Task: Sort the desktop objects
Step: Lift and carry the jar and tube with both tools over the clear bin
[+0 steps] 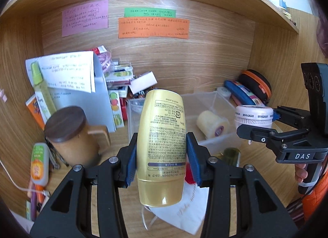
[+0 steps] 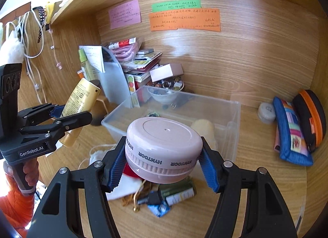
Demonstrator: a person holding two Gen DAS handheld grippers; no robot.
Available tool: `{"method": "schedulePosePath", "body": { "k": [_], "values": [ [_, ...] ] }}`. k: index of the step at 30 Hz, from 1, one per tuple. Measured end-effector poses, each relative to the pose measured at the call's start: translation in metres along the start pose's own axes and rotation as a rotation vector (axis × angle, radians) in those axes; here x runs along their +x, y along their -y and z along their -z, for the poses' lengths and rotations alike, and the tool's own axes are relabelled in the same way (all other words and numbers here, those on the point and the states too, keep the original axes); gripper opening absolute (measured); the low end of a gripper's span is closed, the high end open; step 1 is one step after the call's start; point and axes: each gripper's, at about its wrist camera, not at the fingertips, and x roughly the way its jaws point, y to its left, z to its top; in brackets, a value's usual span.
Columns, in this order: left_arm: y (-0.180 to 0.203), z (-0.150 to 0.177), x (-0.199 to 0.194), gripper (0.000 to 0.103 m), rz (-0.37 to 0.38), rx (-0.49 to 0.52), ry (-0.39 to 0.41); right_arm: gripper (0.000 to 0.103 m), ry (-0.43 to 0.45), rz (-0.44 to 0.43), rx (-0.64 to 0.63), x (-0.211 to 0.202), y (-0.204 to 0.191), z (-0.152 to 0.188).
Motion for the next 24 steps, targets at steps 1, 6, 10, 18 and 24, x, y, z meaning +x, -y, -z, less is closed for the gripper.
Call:
{"method": "schedulePosePath", "body": {
  "k": [1,6,10,18,24],
  "values": [
    [-0.002,-0.004,0.002,0.043,0.003,0.003,0.001,0.062,0.000,0.000,-0.001,0.003,0.000,-0.003],
    [-0.011,-0.021,0.015,0.043,0.007,0.019,0.004,0.062,-0.011,0.002,-0.005,0.021,0.002,-0.019],
    [-0.017,-0.032,0.028,0.043,0.025,0.022,-0.007,0.062,-0.022,0.002,-0.008,0.034,0.002,-0.028],
    [-0.021,-0.039,0.064,0.043,0.056,0.028,-0.060,0.062,-0.082,0.011,-0.024,0.070,0.009,-0.041],
    [-0.027,-0.038,0.096,0.043,0.070,0.015,-0.117,0.062,-0.140,0.035,-0.070,0.096,0.011,-0.045]
  ]
}}
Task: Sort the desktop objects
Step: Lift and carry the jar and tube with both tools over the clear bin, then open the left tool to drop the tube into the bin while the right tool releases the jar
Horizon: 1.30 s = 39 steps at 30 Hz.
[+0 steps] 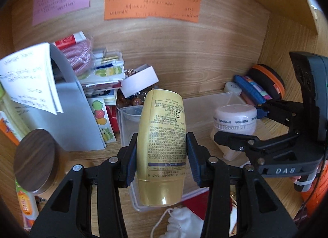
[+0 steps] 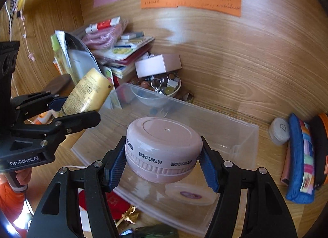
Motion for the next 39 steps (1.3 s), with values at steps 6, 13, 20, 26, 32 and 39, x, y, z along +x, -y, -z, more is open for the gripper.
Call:
{"method": "schedulePosePath", "body": {
  "k": [6,13,20,26,32,39],
  "values": [
    [-0.006,-0.005,0.027,0.043,0.010,-0.012,-0.058,0.062,-0.051,0.011,-0.025,0.022,0.000,-0.002],
    [-0.009,0.003,0.052,0.043,0.023,-0.004,-0.125,0.062,-0.093,0.040,-0.071,0.038,-0.005,-0.002],
    [-0.007,0.005,0.055,0.039,0.011,0.017,-0.124,0.062,-0.124,0.057,-0.089,0.047,-0.006,0.001],
    [-0.004,0.007,0.058,0.038,-0.003,0.046,-0.122,0.062,-0.143,0.065,-0.122,0.053,-0.010,0.000],
    [-0.004,0.007,0.058,0.038,0.006,0.049,-0.117,0.063,-0.162,0.072,-0.125,0.052,-0.009,-0.001],
    [-0.007,0.008,0.052,0.038,0.018,0.040,-0.105,0.070,-0.146,0.101,-0.155,0.038,-0.015,-0.002]
  ]
}}
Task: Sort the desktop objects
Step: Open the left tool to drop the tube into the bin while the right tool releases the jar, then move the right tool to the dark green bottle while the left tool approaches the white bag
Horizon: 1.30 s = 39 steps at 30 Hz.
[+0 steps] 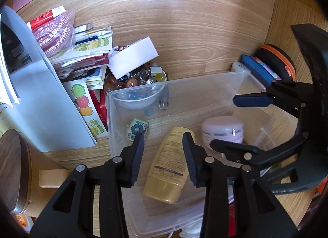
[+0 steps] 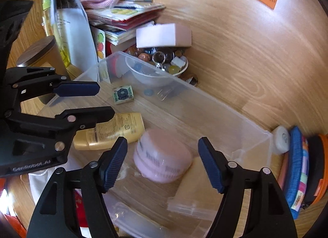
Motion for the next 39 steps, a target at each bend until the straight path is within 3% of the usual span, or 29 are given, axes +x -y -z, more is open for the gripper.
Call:
{"method": "schedulePosePath", "body": {
  "k": [8,15,23,25,31,39],
  "values": [
    [0.001,-0.002,-0.018,0.047,-0.003,0.003,0.041,0.071,0.058,0.062,-0.003,-0.038,-0.002,0.008],
    [0.012,0.002,-0.044,0.063,-0.038,0.030,0.086,0.077,0.120,0.079,0.062,-0.073,0.006,0.024],
    [0.027,0.013,-0.080,0.069,-0.078,0.048,0.133,0.077,0.180,0.077,0.104,-0.107,0.006,0.046],
    [0.031,0.016,-0.087,0.079,-0.092,0.051,0.148,0.077,0.196,0.078,0.111,-0.115,0.003,0.053],
    [0.040,0.027,-0.109,0.080,-0.109,0.052,0.181,0.081,0.229,0.074,0.143,-0.130,0.000,0.077],
    [0.045,0.050,-0.114,0.081,-0.105,0.038,0.161,0.082,0.231,0.051,0.196,-0.135,0.001,0.107]
  ]
}}
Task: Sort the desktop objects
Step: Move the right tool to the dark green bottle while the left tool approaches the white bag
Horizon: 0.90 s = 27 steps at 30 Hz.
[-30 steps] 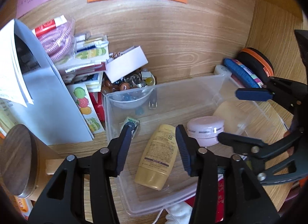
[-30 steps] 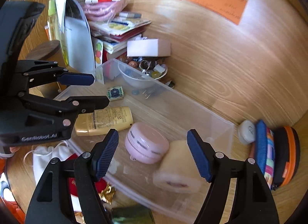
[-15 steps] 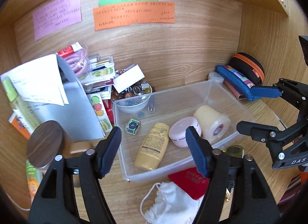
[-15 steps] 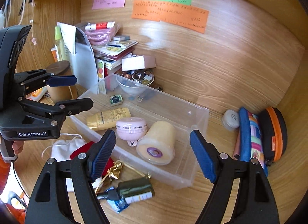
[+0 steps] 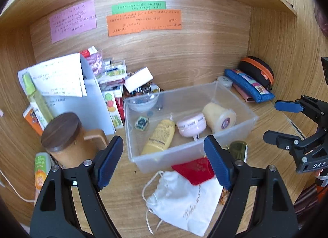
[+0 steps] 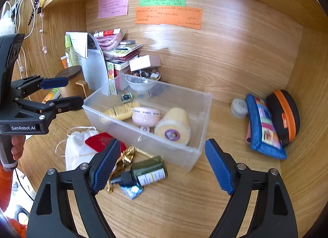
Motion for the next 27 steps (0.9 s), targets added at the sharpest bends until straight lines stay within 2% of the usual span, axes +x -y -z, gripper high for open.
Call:
{"method": "schedulePosePath", "body": {
  "k": [11,21,24,27],
  "values": [
    [0.007,0.041,0.011,0.081,0.029,-0.019,-0.082,0.082,-0.070,-0.033,0.055,0.016,0.007,0.034],
    [0.006,0.076,0.038,0.081,0.118,-0.036,-0.198,0.082,-0.160,-0.090,0.089,0.050,0.004,0.052],
    [0.004,0.079,0.045,0.090,0.130,-0.049,-0.217,0.082,-0.183,-0.097,0.093,0.061,0.005,0.053],
    [0.003,0.080,0.051,0.092,0.154,-0.064,-0.234,0.082,-0.200,-0.113,0.099,0.070,0.007,0.052]
  ]
}}
